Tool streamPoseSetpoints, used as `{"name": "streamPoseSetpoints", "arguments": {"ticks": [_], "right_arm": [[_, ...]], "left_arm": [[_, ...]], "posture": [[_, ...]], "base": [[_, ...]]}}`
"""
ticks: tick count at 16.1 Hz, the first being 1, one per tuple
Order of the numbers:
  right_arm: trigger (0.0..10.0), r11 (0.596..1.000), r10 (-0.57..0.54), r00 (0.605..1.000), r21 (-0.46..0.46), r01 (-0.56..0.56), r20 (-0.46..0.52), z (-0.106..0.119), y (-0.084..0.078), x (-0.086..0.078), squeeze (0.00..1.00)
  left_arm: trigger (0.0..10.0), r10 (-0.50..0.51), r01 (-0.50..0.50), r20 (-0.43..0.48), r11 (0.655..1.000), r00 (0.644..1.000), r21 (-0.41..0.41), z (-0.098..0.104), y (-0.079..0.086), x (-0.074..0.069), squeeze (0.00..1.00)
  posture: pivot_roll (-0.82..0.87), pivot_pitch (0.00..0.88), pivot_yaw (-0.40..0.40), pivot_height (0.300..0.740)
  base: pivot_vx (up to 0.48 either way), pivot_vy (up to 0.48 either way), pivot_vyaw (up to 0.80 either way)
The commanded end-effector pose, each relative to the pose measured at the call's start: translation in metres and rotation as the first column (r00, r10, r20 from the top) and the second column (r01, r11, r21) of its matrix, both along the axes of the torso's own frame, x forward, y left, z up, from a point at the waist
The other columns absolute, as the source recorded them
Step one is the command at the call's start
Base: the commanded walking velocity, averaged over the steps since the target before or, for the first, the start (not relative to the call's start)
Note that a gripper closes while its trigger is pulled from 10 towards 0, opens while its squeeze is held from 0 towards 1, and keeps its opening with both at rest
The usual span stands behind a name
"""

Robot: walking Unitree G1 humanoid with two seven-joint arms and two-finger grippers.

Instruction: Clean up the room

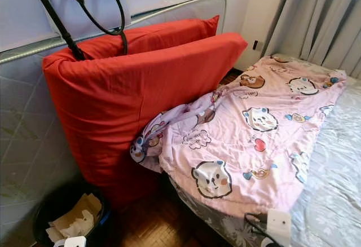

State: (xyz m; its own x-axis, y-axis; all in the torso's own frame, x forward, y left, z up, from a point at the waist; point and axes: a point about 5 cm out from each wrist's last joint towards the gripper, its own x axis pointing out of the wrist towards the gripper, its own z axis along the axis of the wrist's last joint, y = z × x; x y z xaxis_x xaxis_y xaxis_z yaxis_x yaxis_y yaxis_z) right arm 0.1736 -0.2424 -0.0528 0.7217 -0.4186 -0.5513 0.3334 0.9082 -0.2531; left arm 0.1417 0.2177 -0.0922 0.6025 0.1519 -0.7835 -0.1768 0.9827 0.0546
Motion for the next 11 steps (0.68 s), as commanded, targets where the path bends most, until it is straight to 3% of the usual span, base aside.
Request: {"name": "streamPoseSetpoints", "arguments": {"ticks": [1, 4, 8, 9, 10, 11], "right_arm": [[10.0, 1.0, 0.012, 0.999, 0.018, -0.011, -0.05, -0.007, 0.001, -0.006, 0.0], [10.0, 0.997, 0.032, 0.988, 0.069, -0.021, -0.153, -0.02, 0.006, -0.017, 0.0], [10.0, 0.997, 0.019, 0.984, 0.083, -0.005, -0.177, -0.024, 0.003, -0.02, 0.0], [10.0, 0.997, 0.019, 0.985, 0.083, -0.005, -0.174, -0.024, 0.003, -0.019, 0.75], [10.0, 0.997, 0.02, 0.985, 0.079, -0.006, -0.17, -0.023, 0.002, -0.018, 1.0], [10.0, 0.997, 0.019, 0.985, 0.079, -0.006, -0.169, -0.023, 0.002, -0.018, 1.0]], "left_arm": [[10.0, -0.01, 0.01, -0.026, 1.0, 1.0, 0.0, -0.002, 0.0, -0.004, 0.0], [10.0, -0.016, 0.016, -0.026, 1.0, 1.0, -0.002, -0.002, -0.002, -0.004, 0.0], [10.0, -0.019, 0.019, -0.026, 1.0, 0.999, 0.002, -0.002, -0.002, -0.004, 0.0], [10.0, -0.019, 0.019, -0.027, 1.0, 0.999, 0.003, -0.003, -0.002, -0.005, 0.0], [10.0, -0.021, 0.021, -0.027, 1.0, 0.999, 0.003, -0.003, -0.002, -0.005, 0.0], [10.0, -0.02, 0.02, -0.027, 1.0, 0.999, 0.003, -0.002, -0.002, -0.005, 0.0]], "posture": [[-0.01, 0.0, -0.044, 0.74], [0.0, 0.0, -0.048, 0.74], [0.0, 0.0, -0.045, 0.74], [0.0, 0.0, -0.044, 0.74], [0.0, 0.0, -0.044, 0.74], [0.0, 0.0, -0.044, 0.74]], "base": [[0.0, 0.0, 0.0], [0.0, 0.0, 0.0], [0.0, 0.0, 0.0], [0.0, 0.0, 0.0], [0.0, 0.0, 0.0], [0.0, 0.0, 0.0]]}}
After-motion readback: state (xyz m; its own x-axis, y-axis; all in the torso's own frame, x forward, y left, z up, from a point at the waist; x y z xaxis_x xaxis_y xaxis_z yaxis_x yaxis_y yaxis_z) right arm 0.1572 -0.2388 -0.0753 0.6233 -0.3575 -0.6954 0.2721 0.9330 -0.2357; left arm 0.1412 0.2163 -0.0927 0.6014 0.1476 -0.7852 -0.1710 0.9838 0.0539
